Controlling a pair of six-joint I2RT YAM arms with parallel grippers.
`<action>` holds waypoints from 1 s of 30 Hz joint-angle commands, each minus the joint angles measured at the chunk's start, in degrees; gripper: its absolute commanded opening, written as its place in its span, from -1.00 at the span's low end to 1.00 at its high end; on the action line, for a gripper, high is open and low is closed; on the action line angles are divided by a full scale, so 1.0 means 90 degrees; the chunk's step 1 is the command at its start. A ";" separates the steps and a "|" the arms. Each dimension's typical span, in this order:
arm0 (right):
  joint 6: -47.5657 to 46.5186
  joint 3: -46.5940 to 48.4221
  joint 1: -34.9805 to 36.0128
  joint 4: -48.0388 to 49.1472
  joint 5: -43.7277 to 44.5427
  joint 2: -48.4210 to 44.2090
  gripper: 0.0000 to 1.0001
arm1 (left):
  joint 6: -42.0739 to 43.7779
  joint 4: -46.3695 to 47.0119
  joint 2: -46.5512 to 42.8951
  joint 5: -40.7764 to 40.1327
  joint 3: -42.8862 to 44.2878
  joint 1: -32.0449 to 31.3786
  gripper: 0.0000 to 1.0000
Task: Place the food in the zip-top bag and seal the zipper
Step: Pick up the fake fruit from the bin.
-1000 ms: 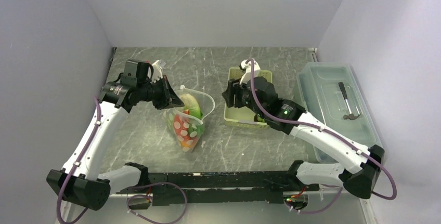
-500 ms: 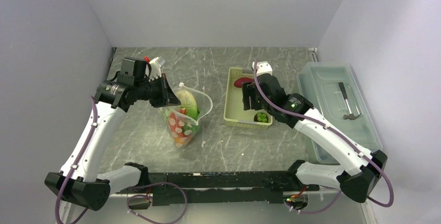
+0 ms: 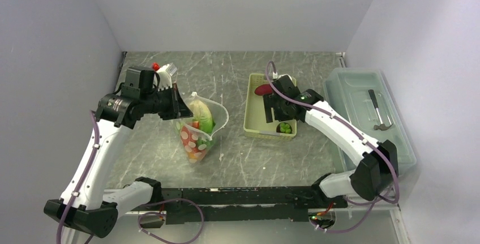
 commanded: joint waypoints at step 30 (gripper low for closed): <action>-0.0264 0.0291 -0.0504 -0.0315 0.0261 0.2216 0.74 | 0.0563 -0.0022 -0.0226 -0.0017 0.0052 0.0026 -1.00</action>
